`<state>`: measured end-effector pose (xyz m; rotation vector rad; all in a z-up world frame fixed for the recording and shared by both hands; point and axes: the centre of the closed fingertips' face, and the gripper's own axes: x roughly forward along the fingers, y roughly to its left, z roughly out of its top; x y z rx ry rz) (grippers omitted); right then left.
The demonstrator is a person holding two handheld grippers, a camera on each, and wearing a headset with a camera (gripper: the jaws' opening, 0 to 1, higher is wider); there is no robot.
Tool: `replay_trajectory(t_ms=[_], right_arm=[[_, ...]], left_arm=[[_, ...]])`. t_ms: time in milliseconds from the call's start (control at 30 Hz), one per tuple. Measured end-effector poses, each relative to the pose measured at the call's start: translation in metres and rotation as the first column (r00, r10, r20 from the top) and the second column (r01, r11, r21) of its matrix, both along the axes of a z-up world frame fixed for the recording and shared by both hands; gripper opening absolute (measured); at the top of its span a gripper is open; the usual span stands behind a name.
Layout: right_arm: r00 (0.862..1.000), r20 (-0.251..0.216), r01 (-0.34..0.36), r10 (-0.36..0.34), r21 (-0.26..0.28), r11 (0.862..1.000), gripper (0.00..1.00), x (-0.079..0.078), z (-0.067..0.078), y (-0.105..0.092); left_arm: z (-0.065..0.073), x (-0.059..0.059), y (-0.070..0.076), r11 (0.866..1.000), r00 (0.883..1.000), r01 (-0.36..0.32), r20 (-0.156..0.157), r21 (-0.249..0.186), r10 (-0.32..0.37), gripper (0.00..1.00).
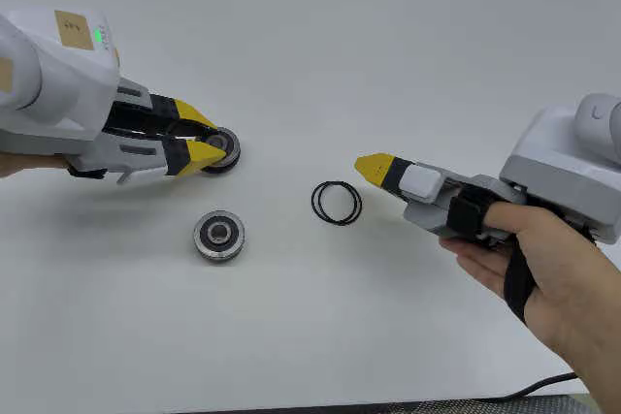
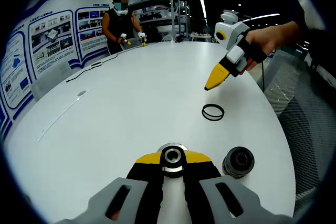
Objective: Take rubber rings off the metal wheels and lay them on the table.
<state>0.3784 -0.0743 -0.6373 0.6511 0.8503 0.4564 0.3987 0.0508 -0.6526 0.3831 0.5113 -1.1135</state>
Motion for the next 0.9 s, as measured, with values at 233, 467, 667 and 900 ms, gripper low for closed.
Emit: replay_trajectory(t_ms=[233, 467, 667, 900], right_arm=[[1.000, 0.003, -0.010, 0.010, 0.011, 1.000, 0.07, 0.000, 0.003, 0.006], [0.999, 0.012, -0.052, 0.051, 0.042, 0.998, 0.07, 0.001, 0.008, 0.024], [0.985, 0.069, -0.167, 0.160, 0.102, 0.981, 0.12, 0.004, 0.017, 0.057], [0.962, 0.096, -0.270, 0.257, 0.171, 0.948, 0.22, 0.006, 0.016, 0.097]], left_arm=[[0.000, 0.001, 0.000, 1.000, 1.000, 0.000, 0.020, 0.000, 0.000, 0.14], [0.001, 0.003, -0.001, 1.000, 0.999, 0.017, 0.027, 0.001, -0.017, 0.13], [0.001, 0.001, -0.002, 1.000, 0.999, 0.030, 0.022, 0.008, -0.030, 0.13], [0.000, 0.000, -0.002, 0.999, 0.999, 0.049, 0.024, 0.005, -0.049, 0.13]])
